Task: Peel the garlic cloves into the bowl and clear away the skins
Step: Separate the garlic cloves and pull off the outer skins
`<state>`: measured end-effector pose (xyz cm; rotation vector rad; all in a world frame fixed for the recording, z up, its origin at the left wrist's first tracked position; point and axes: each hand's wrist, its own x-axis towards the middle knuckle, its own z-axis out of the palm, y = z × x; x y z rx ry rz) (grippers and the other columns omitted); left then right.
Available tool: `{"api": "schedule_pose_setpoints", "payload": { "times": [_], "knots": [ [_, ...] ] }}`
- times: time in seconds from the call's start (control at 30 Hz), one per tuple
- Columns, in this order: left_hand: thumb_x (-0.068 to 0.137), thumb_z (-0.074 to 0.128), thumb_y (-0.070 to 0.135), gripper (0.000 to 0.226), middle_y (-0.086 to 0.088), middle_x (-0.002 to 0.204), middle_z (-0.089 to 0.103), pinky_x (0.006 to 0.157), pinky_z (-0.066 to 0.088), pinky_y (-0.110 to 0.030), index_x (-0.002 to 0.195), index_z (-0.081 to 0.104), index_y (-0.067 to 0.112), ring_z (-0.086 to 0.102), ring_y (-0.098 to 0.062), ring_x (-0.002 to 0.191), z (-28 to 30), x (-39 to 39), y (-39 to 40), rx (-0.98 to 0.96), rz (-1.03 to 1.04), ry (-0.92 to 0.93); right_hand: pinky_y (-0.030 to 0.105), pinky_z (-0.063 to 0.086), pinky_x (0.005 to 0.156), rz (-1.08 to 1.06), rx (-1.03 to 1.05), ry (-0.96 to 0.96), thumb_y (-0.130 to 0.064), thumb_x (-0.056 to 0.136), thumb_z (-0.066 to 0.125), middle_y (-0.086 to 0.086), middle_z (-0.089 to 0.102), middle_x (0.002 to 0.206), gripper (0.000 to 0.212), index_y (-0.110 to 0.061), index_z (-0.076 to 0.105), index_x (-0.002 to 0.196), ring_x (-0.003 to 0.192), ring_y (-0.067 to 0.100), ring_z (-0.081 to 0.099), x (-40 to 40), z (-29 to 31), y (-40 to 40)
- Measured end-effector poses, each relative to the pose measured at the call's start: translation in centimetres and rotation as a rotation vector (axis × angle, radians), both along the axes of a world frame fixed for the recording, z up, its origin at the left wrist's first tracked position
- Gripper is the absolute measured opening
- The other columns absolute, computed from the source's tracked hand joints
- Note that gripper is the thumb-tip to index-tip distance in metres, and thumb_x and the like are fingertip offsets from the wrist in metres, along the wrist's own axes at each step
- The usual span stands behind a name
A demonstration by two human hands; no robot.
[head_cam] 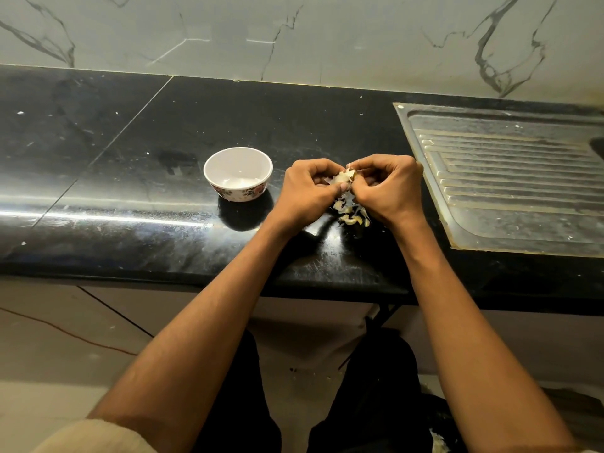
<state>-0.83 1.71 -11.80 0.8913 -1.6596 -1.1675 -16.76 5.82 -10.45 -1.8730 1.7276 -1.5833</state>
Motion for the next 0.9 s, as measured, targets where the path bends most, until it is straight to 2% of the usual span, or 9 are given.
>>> {"api": "schedule_pose_setpoints", "payload": {
  "times": [0.17, 0.3, 0.37, 0.5, 0.73, 0.9],
  "knots": [
    [0.082, 0.078, 0.002, 0.016, -0.005, 0.08, 0.074, 0.07, 0.054, -0.035, 0.093, 0.077, 0.014, 0.06, -0.013, 0.066, -0.12, -0.06, -0.06, 0.007, 0.005, -0.004, 0.014, 0.055, 0.059, -0.052, -0.005, 0.004, -0.019, 0.077, 0.073, -0.006, 0.076, 0.074, 0.014, -0.013, 0.083, 0.086, 0.061, -0.002, 0.07, 0.17, 0.07, 0.1],
    [0.081, 0.078, 0.004, 0.016, -0.008, 0.082, 0.076, 0.071, 0.055, -0.037, 0.091, 0.077, 0.017, 0.062, -0.015, 0.068, -0.2, -0.05, -0.12, -0.001, 0.007, -0.006, 0.013, 0.053, 0.058, -0.051, 0.004, 0.022, -0.019, 0.077, 0.072, -0.006, 0.075, 0.072, 0.014, -0.013, 0.082, 0.084, 0.059, 0.0, 0.068, 0.15, 0.15, 0.16],
    [0.081, 0.078, 0.006, 0.015, -0.005, 0.08, 0.075, 0.07, 0.055, -0.036, 0.092, 0.077, 0.016, 0.061, -0.015, 0.068, -0.26, -0.03, -0.18, -0.006, 0.005, -0.014, 0.014, 0.054, 0.058, -0.048, 0.007, 0.02, -0.019, 0.076, 0.071, -0.006, 0.075, 0.072, 0.015, -0.013, 0.083, 0.084, 0.059, -0.001, 0.068, 0.17, 0.18, 0.17],
    [0.08, 0.077, 0.008, 0.016, -0.003, 0.078, 0.073, 0.067, 0.052, -0.033, 0.097, 0.078, 0.008, 0.058, -0.01, 0.063, -0.39, 0.0, -0.26, -0.006, -0.001, -0.034, 0.016, 0.056, 0.059, -0.041, 0.029, -0.007, -0.019, 0.074, 0.071, -0.008, 0.074, 0.073, 0.018, -0.013, 0.083, 0.086, 0.061, -0.001, 0.07, 0.2, 0.2, 0.15],
    [0.08, 0.078, 0.008, 0.015, -0.009, 0.081, 0.076, 0.075, 0.059, -0.043, 0.095, 0.079, 0.009, 0.065, -0.014, 0.069, -0.39, -0.02, -0.27, -0.016, 0.0, -0.052, 0.019, 0.058, 0.061, -0.047, 0.071, -0.039, -0.02, 0.072, 0.071, -0.012, 0.072, 0.07, 0.018, -0.015, 0.084, 0.084, 0.063, 0.001, 0.071, 0.28, 0.1, -0.05],
    [0.081, 0.08, 0.006, 0.013, -0.001, 0.076, 0.073, 0.07, 0.055, -0.035, 0.094, 0.078, 0.01, 0.062, -0.01, 0.066, -0.38, 0.01, -0.34, -0.011, -0.001, -0.067, 0.019, 0.056, 0.062, -0.044, 0.125, -0.103, -0.021, 0.069, 0.072, -0.006, 0.076, 0.073, 0.021, -0.015, 0.084, 0.085, 0.066, 0.002, 0.072, 0.06, -0.02, -0.26]
  ]
}}
